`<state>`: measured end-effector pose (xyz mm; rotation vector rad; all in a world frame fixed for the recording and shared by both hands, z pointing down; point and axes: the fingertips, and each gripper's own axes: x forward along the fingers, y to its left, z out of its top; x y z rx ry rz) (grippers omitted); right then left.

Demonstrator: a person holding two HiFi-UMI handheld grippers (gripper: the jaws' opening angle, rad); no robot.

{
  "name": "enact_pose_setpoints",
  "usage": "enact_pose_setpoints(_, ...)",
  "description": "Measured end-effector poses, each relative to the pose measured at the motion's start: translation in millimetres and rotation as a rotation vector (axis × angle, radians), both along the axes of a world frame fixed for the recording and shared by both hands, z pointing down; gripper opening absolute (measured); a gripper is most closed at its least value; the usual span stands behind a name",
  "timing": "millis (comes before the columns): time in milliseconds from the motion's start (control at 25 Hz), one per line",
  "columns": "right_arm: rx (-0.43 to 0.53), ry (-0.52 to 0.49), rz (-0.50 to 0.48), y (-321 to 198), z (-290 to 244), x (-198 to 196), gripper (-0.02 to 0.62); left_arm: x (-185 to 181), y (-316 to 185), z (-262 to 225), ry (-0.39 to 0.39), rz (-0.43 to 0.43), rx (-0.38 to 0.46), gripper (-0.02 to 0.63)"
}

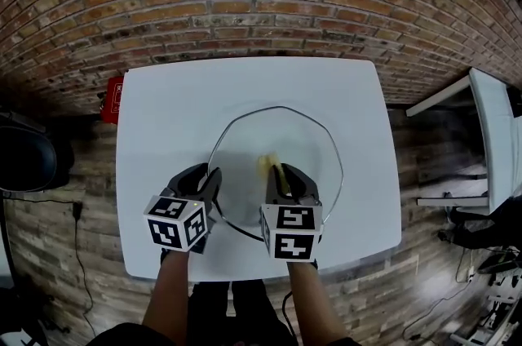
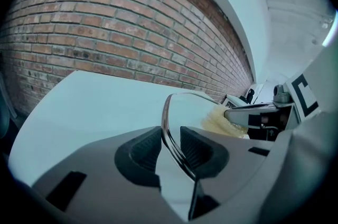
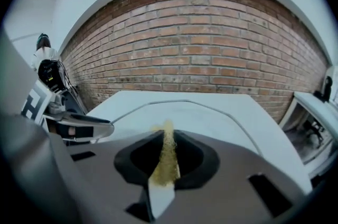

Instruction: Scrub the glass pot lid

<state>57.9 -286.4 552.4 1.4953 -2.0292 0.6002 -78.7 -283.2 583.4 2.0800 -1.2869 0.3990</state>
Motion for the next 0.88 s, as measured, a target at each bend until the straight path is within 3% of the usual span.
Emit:
enact_pose_setpoints(400,-0.018,0.102,0.223,2.6,-1.3,116.0,0.058,0.9,-1.9,0.0,-0.020,-0.008,0.006,0.112)
enact_pose_setpoints(520,-0.001,0.118,0.249,3.9,-9.8,132.0,0.058,1.9,-0.9,0.4,-0.019,-0.004,0.005,0.112)
enact_pose_setpoints(680,0.046,0.051,0.181,7.7,-32.4,97.8,0.058,1.2,-0.4,0.9,-0.013,-0.006,0.005,0.112)
enact_pose_setpoints(880,0.025,-0.113,-0.049,36.6,-41.3,-15.1,0.058,0.5,1.7,1.5,-0.001,-0.009,-0.002,0.112)
